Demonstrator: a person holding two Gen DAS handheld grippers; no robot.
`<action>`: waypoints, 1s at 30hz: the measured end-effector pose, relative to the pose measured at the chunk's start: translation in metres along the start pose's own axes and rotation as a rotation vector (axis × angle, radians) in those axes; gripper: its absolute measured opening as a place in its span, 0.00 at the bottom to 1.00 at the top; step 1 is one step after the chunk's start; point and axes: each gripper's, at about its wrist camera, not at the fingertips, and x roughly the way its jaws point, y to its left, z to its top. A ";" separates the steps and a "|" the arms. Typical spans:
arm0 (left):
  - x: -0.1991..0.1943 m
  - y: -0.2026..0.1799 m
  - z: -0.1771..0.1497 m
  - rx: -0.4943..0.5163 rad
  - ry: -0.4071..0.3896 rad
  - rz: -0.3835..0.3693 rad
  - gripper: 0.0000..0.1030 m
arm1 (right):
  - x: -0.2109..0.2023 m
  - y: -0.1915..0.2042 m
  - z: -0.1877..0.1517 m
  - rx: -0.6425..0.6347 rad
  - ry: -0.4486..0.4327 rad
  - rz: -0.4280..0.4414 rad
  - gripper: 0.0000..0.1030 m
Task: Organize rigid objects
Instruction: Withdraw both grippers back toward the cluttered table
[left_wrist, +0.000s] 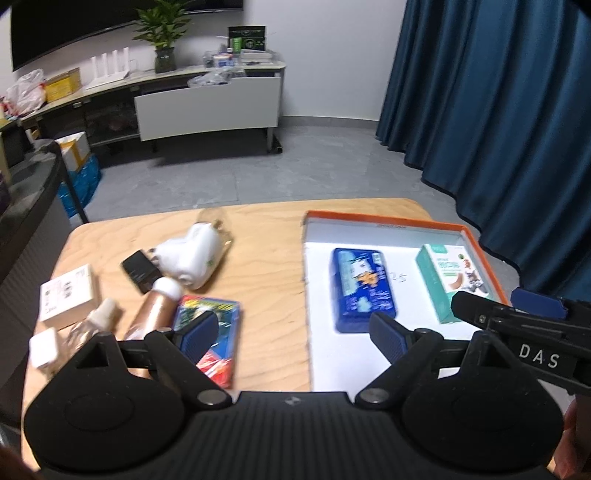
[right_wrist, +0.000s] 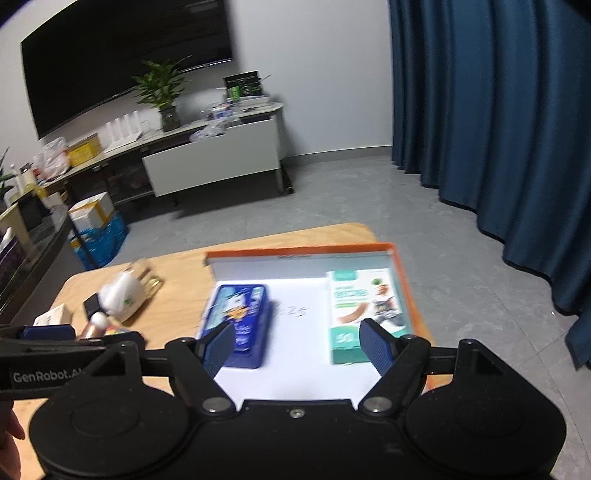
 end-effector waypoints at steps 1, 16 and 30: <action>-0.002 0.004 -0.001 -0.007 -0.001 0.004 0.88 | 0.000 0.005 -0.002 -0.005 0.002 0.009 0.85; -0.022 0.076 -0.030 -0.120 -0.005 0.096 0.88 | 0.009 0.067 -0.027 -0.090 0.061 0.112 0.85; -0.032 0.152 -0.065 -0.229 0.002 0.217 0.89 | 0.025 0.123 -0.062 -0.176 0.148 0.213 0.85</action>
